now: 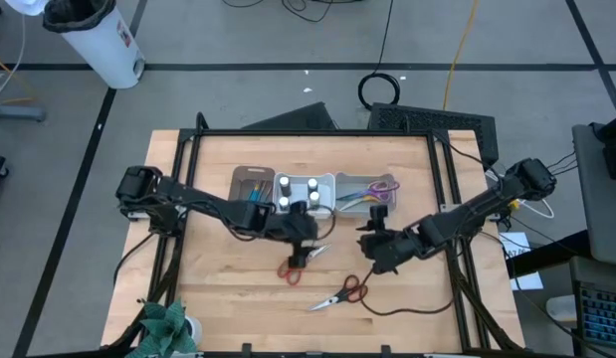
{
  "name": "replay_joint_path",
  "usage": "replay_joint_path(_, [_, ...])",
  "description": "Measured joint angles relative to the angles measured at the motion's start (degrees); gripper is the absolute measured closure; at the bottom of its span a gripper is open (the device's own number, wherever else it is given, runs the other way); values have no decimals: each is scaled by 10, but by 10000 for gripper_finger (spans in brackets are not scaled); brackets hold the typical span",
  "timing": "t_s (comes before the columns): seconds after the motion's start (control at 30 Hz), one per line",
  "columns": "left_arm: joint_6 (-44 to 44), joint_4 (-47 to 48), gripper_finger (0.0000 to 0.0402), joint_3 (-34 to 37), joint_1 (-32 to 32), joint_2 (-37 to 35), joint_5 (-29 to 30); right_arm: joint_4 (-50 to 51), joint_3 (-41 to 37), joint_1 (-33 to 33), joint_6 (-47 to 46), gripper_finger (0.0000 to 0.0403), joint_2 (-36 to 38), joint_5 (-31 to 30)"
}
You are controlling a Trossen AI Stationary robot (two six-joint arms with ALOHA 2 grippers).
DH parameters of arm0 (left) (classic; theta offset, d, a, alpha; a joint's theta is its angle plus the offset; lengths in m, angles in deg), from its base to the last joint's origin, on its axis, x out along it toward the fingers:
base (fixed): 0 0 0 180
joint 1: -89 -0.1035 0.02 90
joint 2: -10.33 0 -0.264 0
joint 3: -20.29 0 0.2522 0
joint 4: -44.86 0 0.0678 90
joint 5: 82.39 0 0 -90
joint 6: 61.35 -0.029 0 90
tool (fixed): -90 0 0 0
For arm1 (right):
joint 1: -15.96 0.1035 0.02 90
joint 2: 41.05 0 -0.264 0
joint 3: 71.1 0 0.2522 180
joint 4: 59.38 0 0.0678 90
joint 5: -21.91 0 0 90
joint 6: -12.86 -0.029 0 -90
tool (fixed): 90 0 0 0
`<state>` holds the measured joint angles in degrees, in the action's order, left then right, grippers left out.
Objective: Pick & Place Paint Supplies
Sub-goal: Put the orange scissors into the gray bin
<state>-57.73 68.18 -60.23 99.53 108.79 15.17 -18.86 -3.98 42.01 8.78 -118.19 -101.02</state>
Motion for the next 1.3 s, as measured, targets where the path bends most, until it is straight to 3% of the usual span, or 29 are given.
replay_joint_path(0.13, [29, 120, 153, 0, 17, 0, -64, 0, 0, 3, 2, 254, 0, 0])
replay_joint_path(0.33, [99, 258, 153, 0, 55, 0, -76, 0, 0, -4, 5, 257, 0, -1])
replay_joint_path(0.67, [175, 208, 153, 23, 88, 43, -71, -31, 0, -6, 3, 259, 0, -1])
replay_joint_path(0.9, [201, 206, 153, 23, 81, 79, 23, -54, 0, -6, 3, 262, 0, -1])
replay_joint_path(1.17, [239, 203, 160, 20, 70, 106, -6, -72, 0, -6, 7, 262, 0, -3])
replay_joint_path(1.3, [238, 201, 203, 21, 71, 112, -15, -84, 0, -6, 7, 266, 0, -3])
